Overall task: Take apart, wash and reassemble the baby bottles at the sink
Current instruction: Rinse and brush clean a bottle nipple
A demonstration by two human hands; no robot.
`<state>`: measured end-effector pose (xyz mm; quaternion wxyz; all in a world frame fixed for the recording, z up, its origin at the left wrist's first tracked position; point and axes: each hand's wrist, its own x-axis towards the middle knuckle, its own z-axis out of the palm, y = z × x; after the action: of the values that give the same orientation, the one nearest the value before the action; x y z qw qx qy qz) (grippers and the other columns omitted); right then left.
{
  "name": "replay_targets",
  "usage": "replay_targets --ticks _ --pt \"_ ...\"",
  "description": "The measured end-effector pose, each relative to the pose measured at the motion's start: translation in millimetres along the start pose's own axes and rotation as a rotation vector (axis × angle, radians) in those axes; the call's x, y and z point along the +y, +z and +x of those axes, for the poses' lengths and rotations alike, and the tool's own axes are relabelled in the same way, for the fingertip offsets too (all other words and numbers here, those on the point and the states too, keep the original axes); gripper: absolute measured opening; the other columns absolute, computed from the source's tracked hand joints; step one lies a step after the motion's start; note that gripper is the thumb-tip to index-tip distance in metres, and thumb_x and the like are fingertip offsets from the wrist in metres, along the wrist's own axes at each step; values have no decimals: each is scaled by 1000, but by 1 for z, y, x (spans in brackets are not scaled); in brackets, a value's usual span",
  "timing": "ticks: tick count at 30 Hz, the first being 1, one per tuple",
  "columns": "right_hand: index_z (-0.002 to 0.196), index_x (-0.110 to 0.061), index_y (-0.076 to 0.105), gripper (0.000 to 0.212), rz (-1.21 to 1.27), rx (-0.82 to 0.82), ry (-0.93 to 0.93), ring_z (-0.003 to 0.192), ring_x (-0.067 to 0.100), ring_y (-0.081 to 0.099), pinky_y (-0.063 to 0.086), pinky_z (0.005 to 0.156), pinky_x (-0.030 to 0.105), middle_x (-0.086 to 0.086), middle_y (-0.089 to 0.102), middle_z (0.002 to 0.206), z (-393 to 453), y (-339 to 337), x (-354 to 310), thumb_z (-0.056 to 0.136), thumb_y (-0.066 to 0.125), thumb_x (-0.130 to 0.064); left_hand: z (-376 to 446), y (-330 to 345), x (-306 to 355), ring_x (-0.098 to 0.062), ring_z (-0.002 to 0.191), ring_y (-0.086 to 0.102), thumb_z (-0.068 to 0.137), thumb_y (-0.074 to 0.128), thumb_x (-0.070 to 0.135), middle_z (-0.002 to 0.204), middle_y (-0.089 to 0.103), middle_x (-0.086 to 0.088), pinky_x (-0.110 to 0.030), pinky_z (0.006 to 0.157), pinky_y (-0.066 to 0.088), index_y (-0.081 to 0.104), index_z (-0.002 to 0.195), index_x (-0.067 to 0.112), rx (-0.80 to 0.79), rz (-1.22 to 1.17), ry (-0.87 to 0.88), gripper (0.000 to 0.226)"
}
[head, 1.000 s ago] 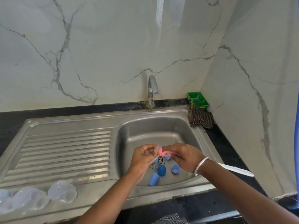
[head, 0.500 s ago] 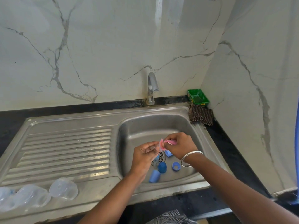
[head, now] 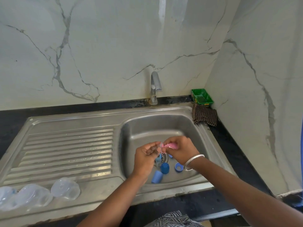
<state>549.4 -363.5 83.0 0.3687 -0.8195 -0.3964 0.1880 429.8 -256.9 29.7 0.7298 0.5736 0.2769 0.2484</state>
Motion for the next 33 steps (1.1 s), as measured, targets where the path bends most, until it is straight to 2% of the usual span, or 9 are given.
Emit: replay_targets --ticks 5,8,10,13,16,21,27,31,33 --pt "74 -7 58 22 836 -190 787 31 8 38 24 30 12 5 53 62 10 2 -9 93 62 -17 -5 0 -6 -12 98 73 84 73 -4 101 77 6 -22 85 57 76 108 11 35 221 234 28" --pt "78 -7 60 18 952 -253 865 30 7 41 24 27 13 5 54 67 10 2 -10 92 62 -19 -3 -3 -8 -11 96 74 84 75 2 100 77 7 -24 84 58 77 107 13 46 259 243 26" --pt "80 -2 62 16 870 -155 705 31 8 43 29 30 14 9 55 65 7 3 -17 88 70 -14 1 -6 -8 -15 94 74 87 74 12 97 78 3 -27 83 59 77 107 10 78 239 181 21" --pt "79 -7 72 18 346 -46 209 45 2 51 42 47 20 -2 64 62 6 9 -14 80 80 -24 7 -6 2 -25 83 74 93 66 11 88 77 -13 -30 75 60 77 97 5 76 68 -74 14" --pt "92 -27 78 27 7 -52 -159 72 -2 65 52 66 23 -12 74 83 8 -2 2 78 70 -48 11 -6 18 -14 58 67 96 58 6 72 72 -15 -23 57 58 73 81 2 47 -34 -365 22" --pt "98 -34 76 21 -328 -112 -607 86 8 69 55 69 29 -13 72 95 21 -18 23 86 61 -41 16 -6 28 -10 48 67 94 62 7 66 72 -13 -19 48 57 69 84 -5 7 -288 -751 17" --pt "81 -26 75 7 33 51 7 68 5 65 53 67 27 -11 72 71 27 10 10 80 76 -33 15 4 14 -19 89 74 88 73 14 91 78 -8 -33 84 60 78 97 14 109 -22 -135 10" --pt "68 -7 65 28 674 -148 647 35 13 44 32 35 17 5 55 49 33 7 -21 91 66 -23 11 -6 -5 -7 94 73 86 76 15 99 76 12 -27 86 57 75 109 25 150 332 297 25" --pt "71 -11 57 30 712 -289 833 28 7 35 23 31 10 1 48 47 31 2 -28 97 56 -26 11 -12 -11 -6 94 72 85 77 8 102 75 13 -28 84 58 75 112 20 122 429 452 30"
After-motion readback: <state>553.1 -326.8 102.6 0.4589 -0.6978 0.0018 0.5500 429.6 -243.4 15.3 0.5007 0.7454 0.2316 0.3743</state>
